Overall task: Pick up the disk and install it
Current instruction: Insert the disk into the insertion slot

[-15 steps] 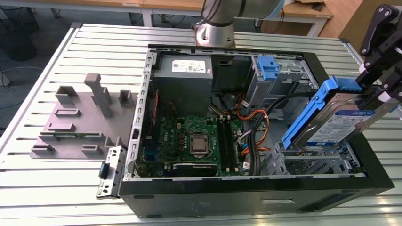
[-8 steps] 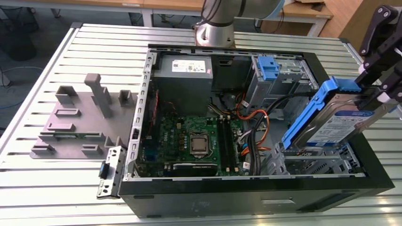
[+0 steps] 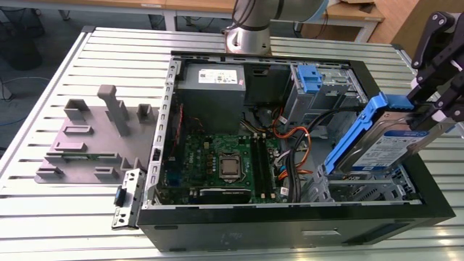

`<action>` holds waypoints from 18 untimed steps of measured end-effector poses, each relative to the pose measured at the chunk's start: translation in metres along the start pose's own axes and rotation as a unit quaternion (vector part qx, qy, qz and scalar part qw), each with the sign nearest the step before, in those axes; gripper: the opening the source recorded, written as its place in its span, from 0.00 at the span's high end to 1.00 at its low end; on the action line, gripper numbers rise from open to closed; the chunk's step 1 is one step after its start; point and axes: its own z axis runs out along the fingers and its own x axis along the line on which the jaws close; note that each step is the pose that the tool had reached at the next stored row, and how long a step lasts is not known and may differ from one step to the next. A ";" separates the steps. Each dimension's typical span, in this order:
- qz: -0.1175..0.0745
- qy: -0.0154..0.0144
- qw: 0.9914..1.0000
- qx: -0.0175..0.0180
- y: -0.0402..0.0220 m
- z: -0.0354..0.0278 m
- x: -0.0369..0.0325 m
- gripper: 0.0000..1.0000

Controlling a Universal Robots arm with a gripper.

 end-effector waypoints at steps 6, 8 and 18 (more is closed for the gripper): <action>0.000 0.000 1.000 0.000 -0.0002 0.0025 0.0000 0.65; 0.000 0.000 1.000 0.000 -0.0003 0.0037 0.0000 0.65; 0.000 0.000 1.000 0.000 -0.0009 0.0049 0.0000 0.65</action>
